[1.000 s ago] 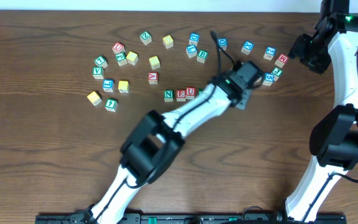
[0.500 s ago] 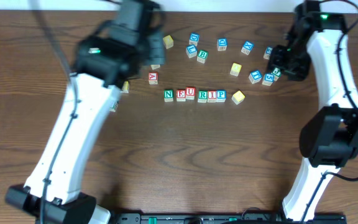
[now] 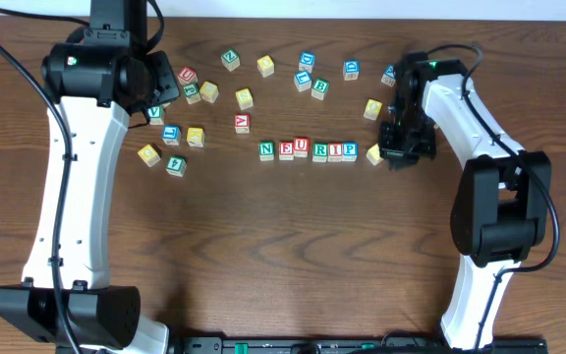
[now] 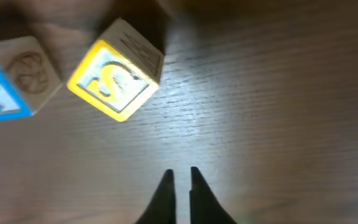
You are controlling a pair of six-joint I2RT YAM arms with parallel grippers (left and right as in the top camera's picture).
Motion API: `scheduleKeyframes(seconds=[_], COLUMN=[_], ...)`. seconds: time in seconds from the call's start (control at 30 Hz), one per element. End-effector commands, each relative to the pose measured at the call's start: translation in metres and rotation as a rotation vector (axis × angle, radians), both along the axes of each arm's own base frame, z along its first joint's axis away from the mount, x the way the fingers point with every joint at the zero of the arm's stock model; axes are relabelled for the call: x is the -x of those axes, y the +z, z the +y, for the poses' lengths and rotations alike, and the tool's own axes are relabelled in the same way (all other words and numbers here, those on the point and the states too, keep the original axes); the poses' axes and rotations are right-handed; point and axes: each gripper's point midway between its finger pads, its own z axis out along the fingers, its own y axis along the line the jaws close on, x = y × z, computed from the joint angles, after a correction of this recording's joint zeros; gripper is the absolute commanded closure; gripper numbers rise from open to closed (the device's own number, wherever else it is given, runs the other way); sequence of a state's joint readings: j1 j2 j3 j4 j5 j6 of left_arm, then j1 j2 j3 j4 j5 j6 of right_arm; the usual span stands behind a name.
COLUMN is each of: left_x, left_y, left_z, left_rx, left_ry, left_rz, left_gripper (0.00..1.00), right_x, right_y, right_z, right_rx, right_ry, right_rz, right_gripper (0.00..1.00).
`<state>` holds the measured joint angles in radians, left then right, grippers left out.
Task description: Spell out NEURIPS
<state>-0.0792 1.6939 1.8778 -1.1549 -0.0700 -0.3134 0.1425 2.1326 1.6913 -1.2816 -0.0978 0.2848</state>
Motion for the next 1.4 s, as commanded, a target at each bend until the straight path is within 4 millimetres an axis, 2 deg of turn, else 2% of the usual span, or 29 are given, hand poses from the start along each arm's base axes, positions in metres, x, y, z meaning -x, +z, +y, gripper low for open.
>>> scheduleKeyframes(seconds=[0.0, 0.1, 0.3, 0.47, 1.07, 1.37], left_x=[0.001, 0.001, -0.002, -0.003, -0.007, -0.007], left_y=[-0.005, -0.005, -0.01, -0.013, -0.015, -0.015], left_z=[0.001, 0.001, 0.001, 0.001, 0.0, 0.0], left_rx=[-0.009, -0.009, -0.01, -0.011, 0.005, 0.014], left_ry=[-0.002, -0.002, -0.002, -0.002, 0.024, 0.038], left_rz=[0.015, 0.014, 0.027, 0.036, 0.026, 0.024], left_gripper=[0.61, 0.61, 0.6, 0.6, 0.6, 0.6], right_x=[-0.003, -0.014, -0.016, -0.022, -0.06, -0.065], right_y=[0.001, -0.004, -0.027, -0.038, -0.039, -0.037], right_z=[0.0, 0.002, 0.003, 0.004, 0.001, 0.011], right_rx=[0.0, -0.007, -0.011, -0.016, 0.008, -0.033], right_ry=[-0.008, -0.006, -0.013, -0.028, -0.03, -0.003], right_rz=[-0.019, -0.066, -0.098, -0.138, -0.299, -0.322], right_gripper=[0.99, 0.99, 0.99, 0.99, 0.99, 0.99])
